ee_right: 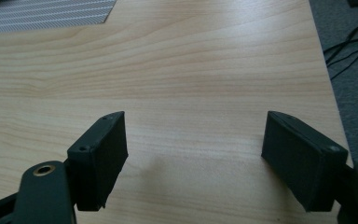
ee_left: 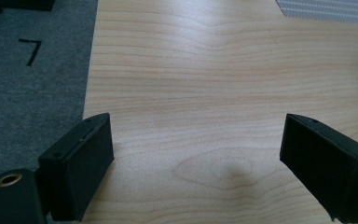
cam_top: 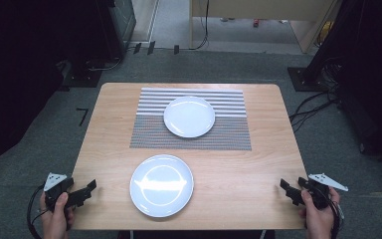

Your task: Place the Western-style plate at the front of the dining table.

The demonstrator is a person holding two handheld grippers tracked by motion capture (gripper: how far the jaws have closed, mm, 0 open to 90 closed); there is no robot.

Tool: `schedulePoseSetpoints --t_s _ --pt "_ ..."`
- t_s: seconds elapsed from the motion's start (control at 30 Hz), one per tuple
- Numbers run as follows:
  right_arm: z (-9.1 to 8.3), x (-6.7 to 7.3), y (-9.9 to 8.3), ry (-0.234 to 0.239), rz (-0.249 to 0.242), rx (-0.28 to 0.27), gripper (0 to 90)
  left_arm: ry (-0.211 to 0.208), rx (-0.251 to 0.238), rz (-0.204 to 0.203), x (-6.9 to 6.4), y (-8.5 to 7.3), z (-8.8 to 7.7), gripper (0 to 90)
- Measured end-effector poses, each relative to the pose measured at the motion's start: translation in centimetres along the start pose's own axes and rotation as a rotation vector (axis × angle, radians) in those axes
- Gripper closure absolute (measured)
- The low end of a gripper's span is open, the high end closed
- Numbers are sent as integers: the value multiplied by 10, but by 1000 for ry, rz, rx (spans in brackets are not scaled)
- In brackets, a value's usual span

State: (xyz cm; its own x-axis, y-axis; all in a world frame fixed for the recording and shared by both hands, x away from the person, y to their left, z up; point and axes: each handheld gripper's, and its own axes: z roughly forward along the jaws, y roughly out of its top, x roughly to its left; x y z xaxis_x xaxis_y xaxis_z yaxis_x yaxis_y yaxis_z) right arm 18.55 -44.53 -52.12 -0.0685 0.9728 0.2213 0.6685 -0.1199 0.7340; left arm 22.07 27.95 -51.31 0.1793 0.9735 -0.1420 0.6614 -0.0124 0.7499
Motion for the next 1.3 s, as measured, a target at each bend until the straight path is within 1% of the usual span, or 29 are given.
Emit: schedulePoseSetpoints --t_s 0.1,0.17,0.27,0.33,0.37,0.4,0.5,0.67,1.3 --pt "0 3 -2 -27 -38 0 208 22 12 32 -4 -2 1 93" --pt "1 8 -5 -61 -81 0 182 33 23 49 -6 -3 2 92" --pt "4 16 -6 -99 -129 21 151 50 31 78 -9 -5 3 87" --pt "5 19 -7 -121 -152 31 141 69 41 101 -12 -5 4 87" --pt "5 19 -6 -122 -150 31 140 81 48 117 -14 -5 5 87" --pt "5 19 -6 -122 -149 31 140 81 54 129 -15 -5 5 82" --pt "5 19 -7 -123 -150 30 140 74 57 129 -16 -5 5 66" --pt "5 19 -7 -122 -151 30 139 80 62 125 -16 -5 6 42" --pt "6 19 -7 -122 -151 32 130 90 64 113 -16 -3 8 29"
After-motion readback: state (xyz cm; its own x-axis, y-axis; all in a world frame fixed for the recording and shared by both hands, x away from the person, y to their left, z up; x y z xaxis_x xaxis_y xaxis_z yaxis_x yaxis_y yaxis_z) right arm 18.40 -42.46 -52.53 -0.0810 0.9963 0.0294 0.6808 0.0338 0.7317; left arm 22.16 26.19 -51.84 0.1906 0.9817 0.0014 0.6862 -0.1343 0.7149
